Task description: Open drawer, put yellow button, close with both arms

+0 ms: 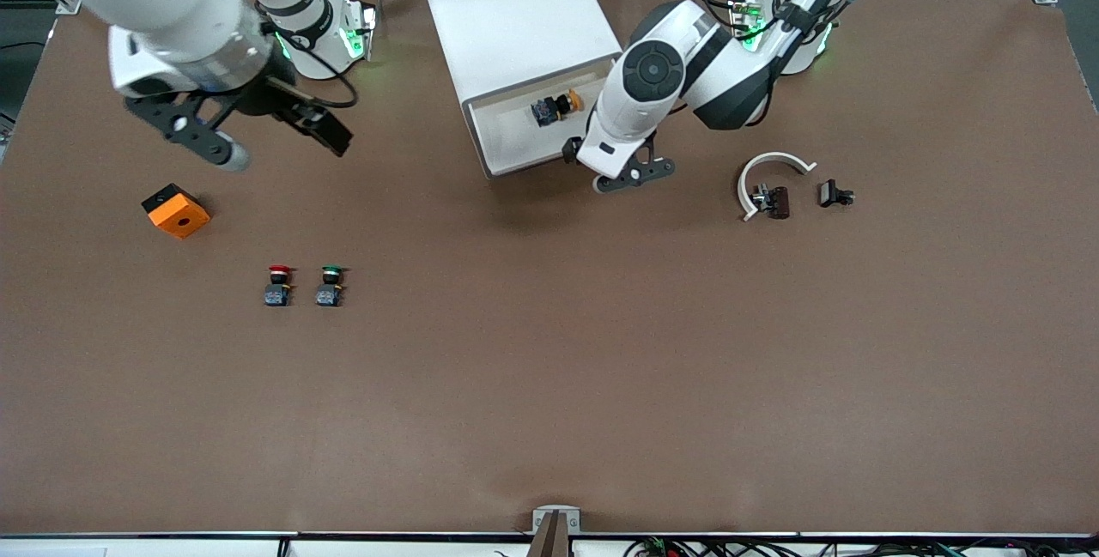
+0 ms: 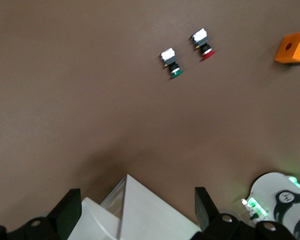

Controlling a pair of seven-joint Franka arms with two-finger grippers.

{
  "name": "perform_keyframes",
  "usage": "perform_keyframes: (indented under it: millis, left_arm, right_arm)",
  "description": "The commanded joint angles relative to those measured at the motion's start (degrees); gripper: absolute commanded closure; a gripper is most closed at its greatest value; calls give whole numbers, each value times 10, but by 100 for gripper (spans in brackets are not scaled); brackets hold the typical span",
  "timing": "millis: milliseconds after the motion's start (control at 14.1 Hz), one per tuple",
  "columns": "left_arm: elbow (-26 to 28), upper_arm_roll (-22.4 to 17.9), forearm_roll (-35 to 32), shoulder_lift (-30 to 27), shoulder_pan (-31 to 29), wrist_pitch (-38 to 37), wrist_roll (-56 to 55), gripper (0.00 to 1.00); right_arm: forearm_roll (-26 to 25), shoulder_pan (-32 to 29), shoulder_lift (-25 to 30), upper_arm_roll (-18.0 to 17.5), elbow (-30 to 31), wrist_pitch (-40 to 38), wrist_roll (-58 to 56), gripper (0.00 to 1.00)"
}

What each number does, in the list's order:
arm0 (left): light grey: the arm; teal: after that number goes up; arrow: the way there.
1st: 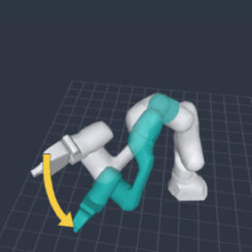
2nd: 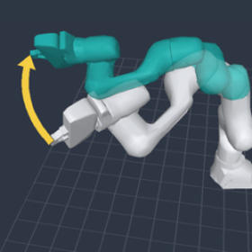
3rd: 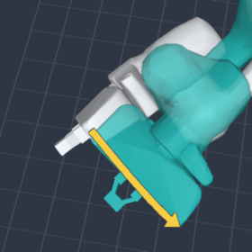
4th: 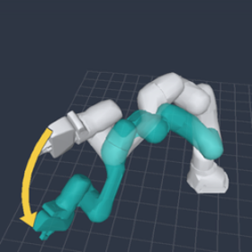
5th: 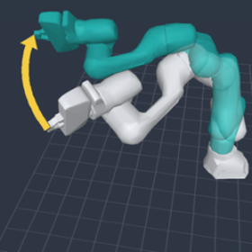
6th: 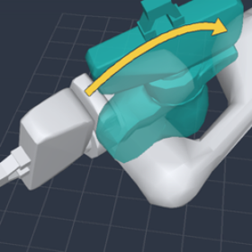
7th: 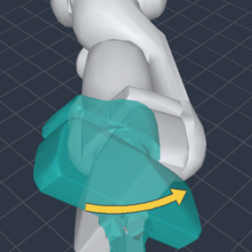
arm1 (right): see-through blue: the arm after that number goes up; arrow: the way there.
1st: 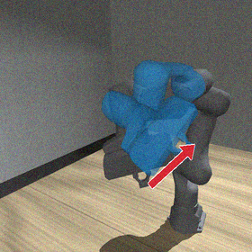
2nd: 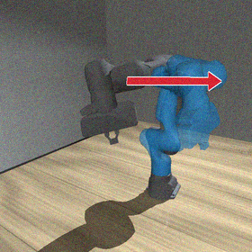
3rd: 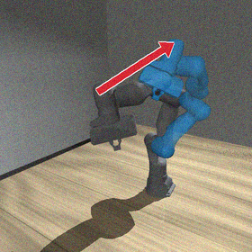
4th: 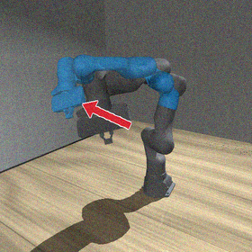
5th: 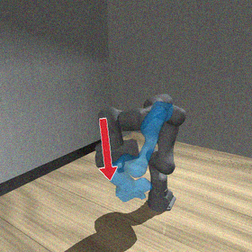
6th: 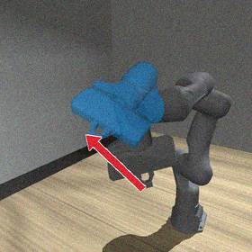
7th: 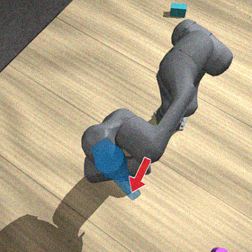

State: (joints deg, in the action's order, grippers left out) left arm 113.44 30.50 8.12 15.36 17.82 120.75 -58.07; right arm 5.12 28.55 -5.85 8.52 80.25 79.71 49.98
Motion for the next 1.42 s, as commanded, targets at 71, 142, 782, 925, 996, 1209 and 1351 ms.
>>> perform_keyframes:
  millis: [71,142,782,925,996,1209,1351]
  left_arm:
    - [25,46,6,-11,-4,10,-7,0]
    - [26,56,6,-10,-4,10,-8,0]
    - [26,91,19,3,-8,10,-42,0]
    - [20,89,18,-1,-24,3,-71,0]
    - [13,88,17,-1,-45,1,-75,0]
    - [-12,86,8,-6,-122,-24,-72,0]
    - [-38,88,-35,-6,-177,-51,-71,0]
  right_arm:
    - [-4,-59,39,-10,62,16,-105,0]
    - [-6,-69,41,-10,64,16,-122,0]
    - [-58,-161,67,-10,123,70,-334,0]
    - [-58,-183,68,-10,123,73,-372,0]
    - [-58,-196,68,-10,123,74,-389,0]
    - [-56,-224,69,-10,123,75,-431,0]
    - [-52,-240,69,-10,122,77,-459,0]
